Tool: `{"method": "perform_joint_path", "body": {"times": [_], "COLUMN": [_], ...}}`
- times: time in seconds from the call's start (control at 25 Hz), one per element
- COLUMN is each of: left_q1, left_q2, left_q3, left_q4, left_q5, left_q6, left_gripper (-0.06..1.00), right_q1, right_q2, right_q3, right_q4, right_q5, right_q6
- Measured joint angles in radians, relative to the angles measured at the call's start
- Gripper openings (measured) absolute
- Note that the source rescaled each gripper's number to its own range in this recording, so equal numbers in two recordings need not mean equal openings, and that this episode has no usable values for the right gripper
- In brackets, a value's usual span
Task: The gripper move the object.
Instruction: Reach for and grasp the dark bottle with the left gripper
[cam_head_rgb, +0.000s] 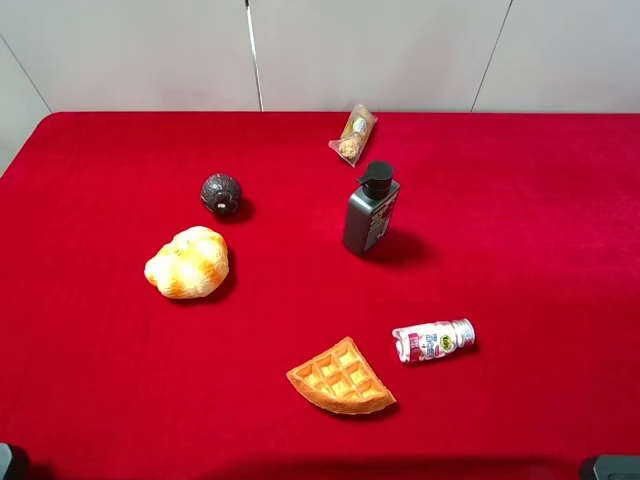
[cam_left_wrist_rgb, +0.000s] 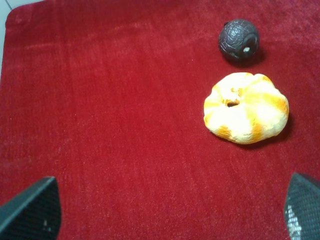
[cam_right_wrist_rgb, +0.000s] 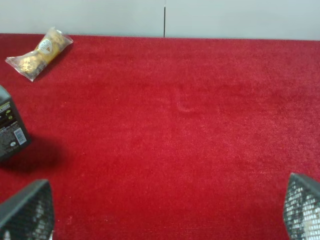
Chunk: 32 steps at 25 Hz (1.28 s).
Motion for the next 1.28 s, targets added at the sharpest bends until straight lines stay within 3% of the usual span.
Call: {"method": "perform_joint_path", "body": {"times": [0.68, 1.28], "left_q1": [0.0, 0.0], "left_q2": [0.007, 0.374], "left_q3": [0.0, -0.093], "left_q4": [0.0, -0.003], "left_q5": [0.0, 0.0], "left_q6": [0.0, 0.001], "left_gripper": [0.81, 0.81], "right_q1": [0.0, 0.0], "right_q2": [0.0, 0.0], "right_q3": [0.0, 0.0], "right_q4": [0.0, 0.0], "right_q5": [0.0, 0.0], "right_q6": [0.0, 0.0]}}
